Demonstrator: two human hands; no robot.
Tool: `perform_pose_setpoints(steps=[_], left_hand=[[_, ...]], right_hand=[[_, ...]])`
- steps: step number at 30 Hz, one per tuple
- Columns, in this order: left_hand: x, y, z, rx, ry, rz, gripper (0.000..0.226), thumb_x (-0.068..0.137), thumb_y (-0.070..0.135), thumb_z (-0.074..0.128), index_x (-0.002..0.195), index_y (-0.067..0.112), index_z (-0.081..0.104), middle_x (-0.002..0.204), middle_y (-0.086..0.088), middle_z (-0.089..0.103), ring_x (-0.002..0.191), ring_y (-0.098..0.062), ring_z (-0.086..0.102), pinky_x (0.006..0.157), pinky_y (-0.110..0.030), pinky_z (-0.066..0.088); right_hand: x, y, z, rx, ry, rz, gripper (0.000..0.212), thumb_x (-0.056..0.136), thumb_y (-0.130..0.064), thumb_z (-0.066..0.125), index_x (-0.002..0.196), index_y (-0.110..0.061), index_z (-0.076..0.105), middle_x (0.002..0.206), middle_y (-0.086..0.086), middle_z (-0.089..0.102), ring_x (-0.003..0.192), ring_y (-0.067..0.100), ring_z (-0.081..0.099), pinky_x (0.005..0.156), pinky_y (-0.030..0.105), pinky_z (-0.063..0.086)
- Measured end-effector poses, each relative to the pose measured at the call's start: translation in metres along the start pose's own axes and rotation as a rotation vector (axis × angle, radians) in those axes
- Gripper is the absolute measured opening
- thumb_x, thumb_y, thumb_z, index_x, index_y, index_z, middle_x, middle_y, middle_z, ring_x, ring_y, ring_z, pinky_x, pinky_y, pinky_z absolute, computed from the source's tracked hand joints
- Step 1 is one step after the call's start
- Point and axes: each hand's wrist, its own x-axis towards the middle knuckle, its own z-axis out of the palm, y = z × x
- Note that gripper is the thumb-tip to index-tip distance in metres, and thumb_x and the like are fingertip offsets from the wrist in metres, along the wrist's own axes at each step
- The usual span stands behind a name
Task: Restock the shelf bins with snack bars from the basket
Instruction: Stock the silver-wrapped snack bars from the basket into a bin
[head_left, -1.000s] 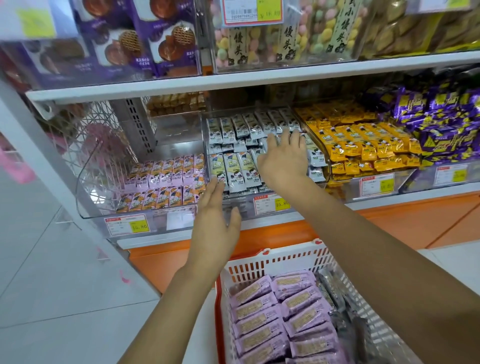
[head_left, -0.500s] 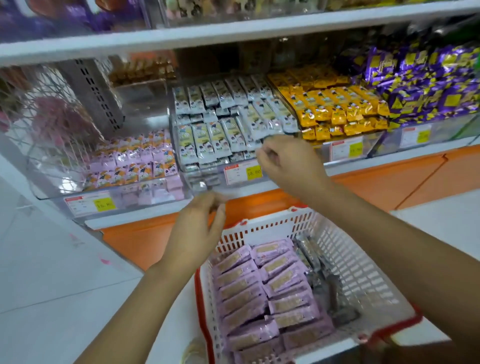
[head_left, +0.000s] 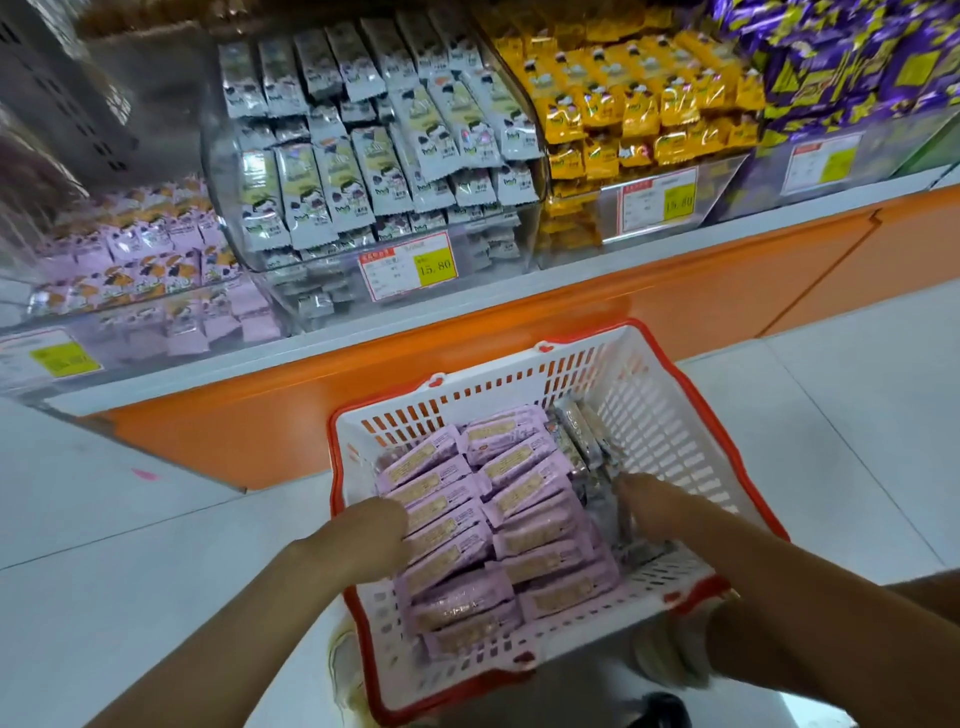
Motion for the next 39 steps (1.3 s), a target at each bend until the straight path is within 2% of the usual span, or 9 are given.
perform_pose_setpoints(steps=[3,7,11,14,20,26,31,36,39], left_hand=[[0.006,-0.002,-0.002,0.015,-0.023,-0.016,0.024,0.096,0.030,0.048,0.105,0.012,0.062,0.104,-0.005,0.062,0.095,-0.018,0.057,0.073,-0.022,0.040],[0.015,-0.003,0.001,-0.007,-0.015,-0.065,0.031,0.092,0.027,0.050,0.062,0.021,0.044,0.067,0.003,0.047,0.065,-0.012,0.049,0.057,-0.024,0.035],[0.020,-0.006,0.000,-0.034,-0.039,-0.071,0.031,0.092,0.027,0.050,0.061,0.023,0.046,0.068,0.003,0.050,0.065,-0.012,0.050,0.057,-0.023,0.037],[0.022,-0.007,-0.002,-0.058,-0.043,-0.062,0.024,0.093,0.028,0.051,0.070,0.021,0.053,0.075,0.002,0.055,0.068,-0.011,0.052,0.057,-0.020,0.037],[0.022,-0.007,-0.001,-0.075,-0.038,-0.059,0.019,0.095,0.030,0.049,0.078,0.022,0.055,0.079,0.004,0.056,0.070,-0.008,0.053,0.055,-0.016,0.035],[0.017,-0.008,-0.005,-0.117,-0.069,-0.039,0.032,0.094,0.030,0.051,0.065,0.016,0.050,0.065,-0.001,0.046,0.056,-0.012,0.042,0.053,-0.024,0.031],[0.006,0.001,-0.020,-0.196,-0.036,0.007,0.037,0.092,0.026,0.050,0.059,0.016,0.038,0.061,-0.001,0.036,0.057,-0.015,0.036,0.057,-0.026,0.028],[-0.013,0.023,-0.037,-0.349,0.017,0.112,0.016,0.095,0.024,0.051,0.084,0.016,0.059,0.085,-0.002,0.054,0.078,-0.012,0.053,0.097,-0.029,0.037],[-0.032,0.041,-0.052,-0.492,0.108,0.158,0.018,0.094,0.024,0.056,0.101,0.014,0.069,0.094,0.008,0.064,0.090,-0.006,0.058,0.091,-0.021,0.042]], right_hand=[[0.022,0.014,0.034,-0.192,0.029,-0.022,0.043,0.099,-0.024,0.042,0.139,-0.008,0.043,0.143,0.014,0.043,0.125,0.033,0.047,0.101,0.039,0.041],[0.037,0.011,0.041,-0.368,-0.041,-0.192,0.037,0.098,-0.015,0.046,0.131,-0.001,0.053,0.145,0.020,0.041,0.141,0.036,0.025,0.115,0.047,0.023],[0.047,0.006,0.032,-0.560,-0.122,-0.157,0.035,0.097,-0.019,0.050,0.130,-0.010,0.058,0.151,0.016,0.033,0.142,0.037,0.020,0.114,0.051,0.021],[0.050,-0.004,0.030,-0.717,-0.164,-0.205,0.043,0.102,-0.020,0.039,0.144,-0.014,0.043,0.159,0.013,0.016,0.147,0.034,0.006,0.117,0.052,0.010],[0.052,-0.001,0.037,-0.714,-0.222,-0.085,0.035,0.099,-0.025,0.047,0.133,-0.023,0.056,0.138,0.006,0.052,0.138,0.036,0.032,0.110,0.066,0.010],[0.031,-0.007,0.021,-0.887,-0.148,-0.156,0.039,0.098,-0.026,0.051,0.136,-0.020,0.050,0.139,0.011,0.049,0.138,0.035,0.033,0.113,0.059,0.013],[-0.002,-0.013,-0.007,-0.857,-0.062,-0.056,0.040,0.091,-0.027,0.058,0.127,-0.012,0.054,0.120,0.011,0.055,0.111,0.030,0.054,0.084,0.043,0.043],[-0.053,-0.020,-0.060,-0.562,0.017,0.055,0.053,0.080,-0.033,0.070,0.126,-0.014,0.051,0.116,0.004,0.060,0.101,0.023,0.061,0.071,0.033,0.046],[-0.096,-0.033,-0.097,-0.148,0.152,-0.042,0.056,0.077,-0.032,0.072,0.124,-0.015,0.047,0.101,-0.002,0.055,0.081,0.011,0.055,0.058,0.020,0.038]])
